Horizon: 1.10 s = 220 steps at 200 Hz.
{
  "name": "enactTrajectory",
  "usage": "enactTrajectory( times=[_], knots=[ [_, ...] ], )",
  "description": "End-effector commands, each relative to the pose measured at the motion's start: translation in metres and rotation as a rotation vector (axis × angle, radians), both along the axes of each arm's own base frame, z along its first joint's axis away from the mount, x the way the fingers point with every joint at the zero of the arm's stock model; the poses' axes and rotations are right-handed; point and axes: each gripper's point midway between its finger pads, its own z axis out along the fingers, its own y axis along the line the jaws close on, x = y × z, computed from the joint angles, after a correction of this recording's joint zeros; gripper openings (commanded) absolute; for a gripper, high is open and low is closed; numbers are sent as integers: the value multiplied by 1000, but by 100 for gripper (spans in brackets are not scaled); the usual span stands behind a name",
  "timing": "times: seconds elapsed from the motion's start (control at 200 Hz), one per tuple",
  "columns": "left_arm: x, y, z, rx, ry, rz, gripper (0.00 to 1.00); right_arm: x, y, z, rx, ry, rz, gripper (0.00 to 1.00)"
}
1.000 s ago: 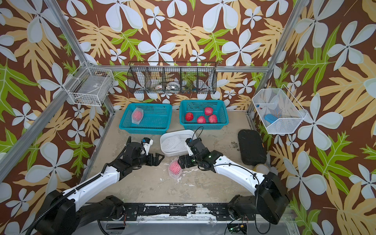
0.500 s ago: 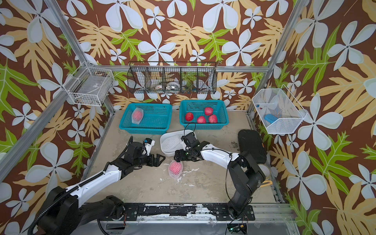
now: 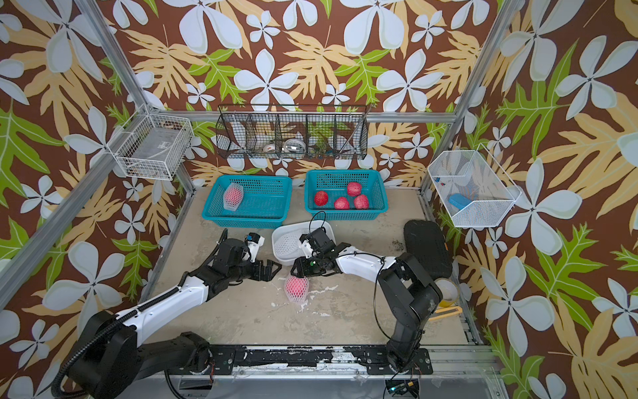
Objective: Remove foam nets from apples
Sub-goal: Remove the foam net from the apple.
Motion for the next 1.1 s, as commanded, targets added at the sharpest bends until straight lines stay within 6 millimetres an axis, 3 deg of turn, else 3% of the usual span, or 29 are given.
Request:
enactTrajectory(
  times=[0.0, 0.3, 0.505, 0.636, 0.861, 1.096],
  knots=[
    [0, 2, 0, 8, -3, 7, 97, -5, 7, 16, 63, -33, 51, 48],
    [0, 5, -8, 15, 9, 23, 97, -25, 8, 48, 160, -149, 203, 36],
    [0, 5, -9, 17, 12, 24, 97, -31, 7, 49, 163, -163, 252, 33],
    [0, 5, -10, 16, 13, 23, 97, -25, 7, 44, 138, -160, 231, 42],
    [-1, 4, -11, 11, 14, 19, 97, -19, 9, 29, 92, -139, 233, 45],
    [-2, 3, -12, 9, 21, 16, 97, -41, 27, 43, 186, -126, 340, 62]
  ],
)
